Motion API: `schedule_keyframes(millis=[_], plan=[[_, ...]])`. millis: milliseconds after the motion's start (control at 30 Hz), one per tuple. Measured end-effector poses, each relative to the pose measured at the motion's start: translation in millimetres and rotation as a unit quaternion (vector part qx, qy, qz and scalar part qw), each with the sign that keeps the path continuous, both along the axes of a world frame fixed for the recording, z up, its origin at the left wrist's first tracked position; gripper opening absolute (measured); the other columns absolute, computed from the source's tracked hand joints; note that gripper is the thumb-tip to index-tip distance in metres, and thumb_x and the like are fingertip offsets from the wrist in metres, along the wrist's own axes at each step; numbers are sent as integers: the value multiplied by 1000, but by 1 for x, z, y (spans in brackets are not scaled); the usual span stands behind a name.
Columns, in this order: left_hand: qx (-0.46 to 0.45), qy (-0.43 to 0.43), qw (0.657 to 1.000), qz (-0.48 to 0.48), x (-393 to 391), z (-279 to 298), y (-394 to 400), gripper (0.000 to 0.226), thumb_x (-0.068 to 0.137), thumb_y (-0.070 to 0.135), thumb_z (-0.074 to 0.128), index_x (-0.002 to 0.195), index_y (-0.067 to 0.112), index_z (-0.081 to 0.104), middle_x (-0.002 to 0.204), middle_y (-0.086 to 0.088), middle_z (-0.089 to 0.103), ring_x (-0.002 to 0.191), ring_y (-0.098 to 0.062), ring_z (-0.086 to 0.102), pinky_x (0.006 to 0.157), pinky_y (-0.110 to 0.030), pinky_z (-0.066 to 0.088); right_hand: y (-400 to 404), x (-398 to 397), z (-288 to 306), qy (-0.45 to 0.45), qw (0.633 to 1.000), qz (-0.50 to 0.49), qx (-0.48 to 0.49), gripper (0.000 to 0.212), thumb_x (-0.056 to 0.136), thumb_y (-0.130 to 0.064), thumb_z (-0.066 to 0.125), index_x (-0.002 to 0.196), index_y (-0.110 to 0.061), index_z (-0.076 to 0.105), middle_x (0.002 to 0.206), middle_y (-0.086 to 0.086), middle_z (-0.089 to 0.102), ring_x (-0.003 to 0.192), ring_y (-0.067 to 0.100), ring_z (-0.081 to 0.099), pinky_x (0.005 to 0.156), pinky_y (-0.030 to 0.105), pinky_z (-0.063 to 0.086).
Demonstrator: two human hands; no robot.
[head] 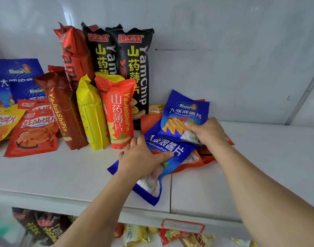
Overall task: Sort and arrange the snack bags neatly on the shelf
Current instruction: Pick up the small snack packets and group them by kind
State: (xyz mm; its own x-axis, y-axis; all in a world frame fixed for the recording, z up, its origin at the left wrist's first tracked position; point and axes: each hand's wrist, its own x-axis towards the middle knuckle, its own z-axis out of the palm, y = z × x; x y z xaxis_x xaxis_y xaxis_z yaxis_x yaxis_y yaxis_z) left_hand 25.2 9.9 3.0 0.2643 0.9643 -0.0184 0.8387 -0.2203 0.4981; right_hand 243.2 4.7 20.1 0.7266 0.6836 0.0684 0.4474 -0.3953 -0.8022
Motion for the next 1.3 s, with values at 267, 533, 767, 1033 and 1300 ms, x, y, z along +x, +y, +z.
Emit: schedule_keyframes(millis=[267,533,767,1033,1300], plan=[[-10,-10,999,38,8,11,1,112,59,87,63,140,14,38,136,-7,54,122,-27,55,94,-41,51,-8,11,5,74,996,39,33,61,71,-41,86,109,-10,49,117,5,65,106,28,65,75,35,51],[-175,-256,949,55,6,4,16,39,87,44,73,106,11,65,88,-6,77,81,-24,75,81,-43,62,-15,25,3,161,974,98,122,30,77,-21,84,84,-20,55,99,2,68,87,21,67,72,33,54],[-224,-401,882,109,19,12,20,30,100,39,56,109,11,63,92,-10,75,85,-26,72,83,-43,59,-27,38,-9,229,952,157,131,48,75,-20,85,116,-11,62,108,6,74,96,25,72,89,49,57],[-303,-535,778,127,39,30,14,30,101,38,54,113,13,64,90,-13,77,81,-30,74,81,-46,60,-40,23,-1,228,944,190,145,38,76,-29,83,108,-19,64,99,-1,76,87,19,74,78,40,61],[-346,-589,726,80,61,36,0,35,102,36,51,119,10,66,102,-16,76,101,-34,72,92,-52,56,-42,23,9,267,941,157,134,38,76,-44,81,101,-21,65,95,3,77,86,25,75,84,47,59]])
